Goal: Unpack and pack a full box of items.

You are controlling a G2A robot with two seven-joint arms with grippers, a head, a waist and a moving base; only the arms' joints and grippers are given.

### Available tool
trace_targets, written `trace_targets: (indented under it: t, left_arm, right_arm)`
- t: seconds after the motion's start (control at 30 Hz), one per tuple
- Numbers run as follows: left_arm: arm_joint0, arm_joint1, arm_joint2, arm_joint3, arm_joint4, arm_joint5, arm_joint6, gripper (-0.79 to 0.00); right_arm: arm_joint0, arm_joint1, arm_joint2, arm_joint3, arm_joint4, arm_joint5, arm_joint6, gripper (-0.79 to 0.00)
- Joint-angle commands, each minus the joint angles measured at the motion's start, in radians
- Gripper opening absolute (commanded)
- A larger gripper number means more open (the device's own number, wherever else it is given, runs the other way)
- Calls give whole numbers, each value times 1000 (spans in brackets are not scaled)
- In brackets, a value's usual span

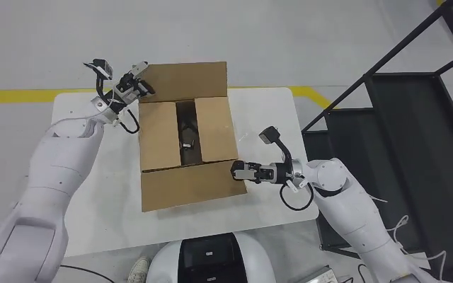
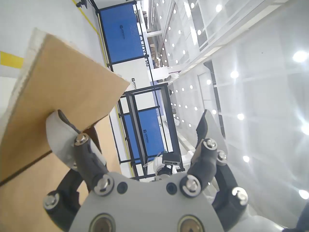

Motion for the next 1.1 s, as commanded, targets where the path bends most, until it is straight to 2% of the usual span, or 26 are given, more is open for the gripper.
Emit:
trace_targets:
  t: [0.0, 0.13, 0.33, 0.47, 0.57, 0.67, 0.87, 0.97, 1.07]
  left_arm:
    - [-30, -14, 20, 60, 51, -12, 41, 0]
    - [-77, -39, 68, 152, 205, -65, 161, 0]
    - [-96, -74, 130, 212, 368, -71, 248, 0]
    - [-109, -91, 144, 239, 403, -29, 243, 0]
    - [-117, -98, 145, 254, 409, -21, 197, 0]
    - [-129, -98, 140, 271, 413, -29, 149, 0]
    - [-150, -91, 81, 307, 344, -57, 192, 0]
    - [-160, -76, 37, 320, 290, -95, 184, 0]
    - [-162, -50, -9, 334, 243, -134, 139, 0]
  right_arm:
    - [-4, 1, 4, -1, -1, -1, -1, 0]
    - [-12, 4, 13, 0, -4, -4, -2, 0]
    - [-17, 7, 17, -5, -25, -9, -10, 0]
    - [-15, 8, 13, -9, -32, -9, -12, 0]
    - [-14, 9, 10, -15, -37, -6, -8, 0]
    - [-13, 10, 8, -22, -38, -5, 1, 0]
    - [-7, 10, -5, -36, -40, 2, 1, 0]
    - [13, 6, -22, -38, -75, 13, -34, 0]
    - [50, -1, -61, -49, -184, 60, -97, 0]
